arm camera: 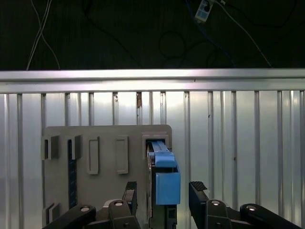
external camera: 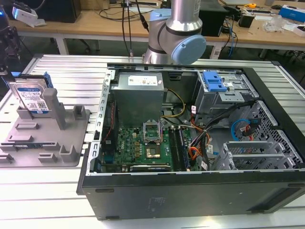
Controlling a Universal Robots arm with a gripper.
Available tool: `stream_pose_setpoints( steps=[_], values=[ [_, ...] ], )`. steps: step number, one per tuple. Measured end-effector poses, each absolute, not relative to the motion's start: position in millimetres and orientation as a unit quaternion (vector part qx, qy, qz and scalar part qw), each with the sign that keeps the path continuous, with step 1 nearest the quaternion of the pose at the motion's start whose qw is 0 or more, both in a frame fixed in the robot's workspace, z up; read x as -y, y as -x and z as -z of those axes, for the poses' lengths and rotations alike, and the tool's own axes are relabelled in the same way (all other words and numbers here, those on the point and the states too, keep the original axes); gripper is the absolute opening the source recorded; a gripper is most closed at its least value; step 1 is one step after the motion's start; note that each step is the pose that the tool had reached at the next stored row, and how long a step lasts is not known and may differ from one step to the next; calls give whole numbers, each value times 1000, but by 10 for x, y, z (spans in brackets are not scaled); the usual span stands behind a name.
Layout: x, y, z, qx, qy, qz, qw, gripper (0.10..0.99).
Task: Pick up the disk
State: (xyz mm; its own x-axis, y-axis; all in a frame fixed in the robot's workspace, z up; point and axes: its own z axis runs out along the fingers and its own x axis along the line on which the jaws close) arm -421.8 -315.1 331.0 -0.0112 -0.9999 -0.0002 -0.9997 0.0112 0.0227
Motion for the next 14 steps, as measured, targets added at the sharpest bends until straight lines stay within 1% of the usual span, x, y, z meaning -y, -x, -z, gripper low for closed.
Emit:
stream_pose_setpoints(
  steps=[14],
  values=[
    [3151, 4219, -3183, 711, -703, 8, 8, 557]
  ],
)
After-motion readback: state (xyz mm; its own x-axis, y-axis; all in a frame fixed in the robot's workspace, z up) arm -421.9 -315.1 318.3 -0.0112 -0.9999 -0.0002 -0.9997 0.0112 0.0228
